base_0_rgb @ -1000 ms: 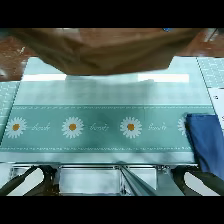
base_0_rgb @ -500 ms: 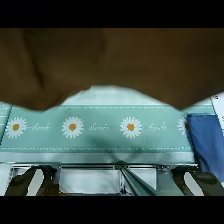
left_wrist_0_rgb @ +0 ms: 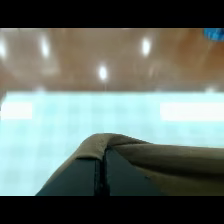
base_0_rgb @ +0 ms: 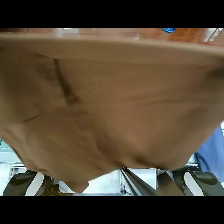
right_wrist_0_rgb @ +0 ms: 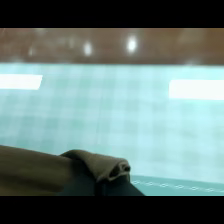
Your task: Fold the shirts.
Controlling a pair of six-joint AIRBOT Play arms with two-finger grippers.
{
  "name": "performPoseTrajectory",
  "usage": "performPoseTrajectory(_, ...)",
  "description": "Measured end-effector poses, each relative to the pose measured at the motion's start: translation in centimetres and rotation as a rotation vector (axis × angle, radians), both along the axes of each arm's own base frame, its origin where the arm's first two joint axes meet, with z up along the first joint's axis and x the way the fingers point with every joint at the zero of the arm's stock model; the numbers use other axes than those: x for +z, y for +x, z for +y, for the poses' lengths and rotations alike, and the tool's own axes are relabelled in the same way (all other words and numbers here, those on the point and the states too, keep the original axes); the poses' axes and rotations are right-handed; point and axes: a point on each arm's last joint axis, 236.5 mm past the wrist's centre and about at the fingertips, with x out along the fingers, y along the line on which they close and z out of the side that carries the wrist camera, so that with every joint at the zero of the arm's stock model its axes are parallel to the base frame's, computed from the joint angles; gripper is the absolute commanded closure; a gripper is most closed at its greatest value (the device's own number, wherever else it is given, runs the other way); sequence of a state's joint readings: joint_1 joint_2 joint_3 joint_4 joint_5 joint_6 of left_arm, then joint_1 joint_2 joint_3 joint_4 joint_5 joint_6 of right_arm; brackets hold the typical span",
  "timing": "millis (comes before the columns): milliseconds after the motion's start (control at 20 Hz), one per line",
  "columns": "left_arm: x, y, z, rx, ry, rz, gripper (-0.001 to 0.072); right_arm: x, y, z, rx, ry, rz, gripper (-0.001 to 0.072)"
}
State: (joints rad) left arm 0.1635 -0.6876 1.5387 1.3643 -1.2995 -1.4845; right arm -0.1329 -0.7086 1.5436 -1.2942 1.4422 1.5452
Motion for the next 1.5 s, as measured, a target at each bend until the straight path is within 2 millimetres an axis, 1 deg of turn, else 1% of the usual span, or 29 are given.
performPoseTrajectory(150, -8.7, 6.7, 0.5, 0.001, -0.073, 0.183, 0.0689, -7.0, 5.8, 0.5, 0.028, 0.071, 0.137, 0.0688)
performPoseTrajectory(300, -16.7, 13.3, 0.6, 0.001, -0.161, 0.318, 0.069, -14.1, 11.9, 1.0, 0.056, 0.144, 0.26, 0.0688)
performPoseTrajectory(400, -21.5, 17.8, 0.6, 0.013, -0.223, 0.369, 0.069, -19.0, 16.0, 1.3, 0.062, 0.204, 0.331, 0.0688)
performPoseTrajectory(500, -26.4, 22.2, 0.5, 0.025, -0.268, 0.422, 0.069, -23.2, 19.8, 1.3, 0.052, 0.247, 0.377, 0.0688)
performPoseTrajectory(600, -30.6, 25.6, 0.2, 0.027, -0.295, 0.469, 0.0689, -27.0, 23.7, 1.1, 0.037, 0.287, 0.413, 0.0688)
performPoseTrajectory(650, -32.5, 27.1, -0.2, 0.022, -0.308, 0.494, 0.069, -28.6, 25.1, 1.0, 0.031, 0.301, 0.431, 0.0688)
performPoseTrajectory(700, -34.0, 28.4, -0.5, 0.018, -0.318, 0.512, 0.069, -30.2, 26.6, 0.9, 0.022, 0.316, 0.446, 0.0688)
performPoseTrajectory(750, -35.5, 29.5, -1.0, 0.012, -0.33, 0.536, 0.0689, -31.5, 27.7, 0.8, 0.014, 0.332, 0.463, 0.0688)
performPoseTrajectory(800, -36.7, 30.0, -1.4, 0.005, -0.337, 0.564, 0.0689, -32.6, 28.5, 0.8, 0.005, 0.347, 0.48, 0.0688)
performPoseTrajectory(850, -37.6, 30.4, -1.7, -0.002, -0.345, 0.59, 0.0689, -33.8, 29.0, 0.8, 0.005, 0.355, 0.504, 0.0688)
performPoseTrajectory(950, -38.2, 30.4, -2.0, -0.019, -0.352, 0.634, 0.0689, -34.9, 29.2, 0.9, 0.012, 0.371, 0.538, 0.0688)
performPoseTrajectory(1050, -38.0, 29.1, -1.8, -0.061, -0.334, 0.697, 0.0689, -35.2, 28.2, 0.8, 0.05, 0.36, 0.587, 0.0688)
performPoseTrajectory(1100, -37.8, 28.0, -1.6, -0.088, -0.321, 0.739, 0.0689, -35.1, 27.5, 0.7, 0.071, 0.351, 0.608, 0.0688)
performPoseTrajectory(1250, -37.8, 23.6, -0.2, -0.136, -0.275, 0.9, 0.0689, -35.2, 24.4, -0.3, 0.12, 0.293, 0.715, 0.0688)
performPoseTrajectory(1400, -39.6, 19.5, 0.3, -0.151, -0.261, 1.063, 0.0689, -36.6, 21.5, -0.9, 0.139, 0.248, 0.83, 0.0688)
performPoseTrajectory(1500, -41.8, 16.5, -0.1, -0.166, -0.259, 1.175, 0.0688, -38.0, 19.8, -1.0, 0.139, 0.239, 0.894, 0.0688)
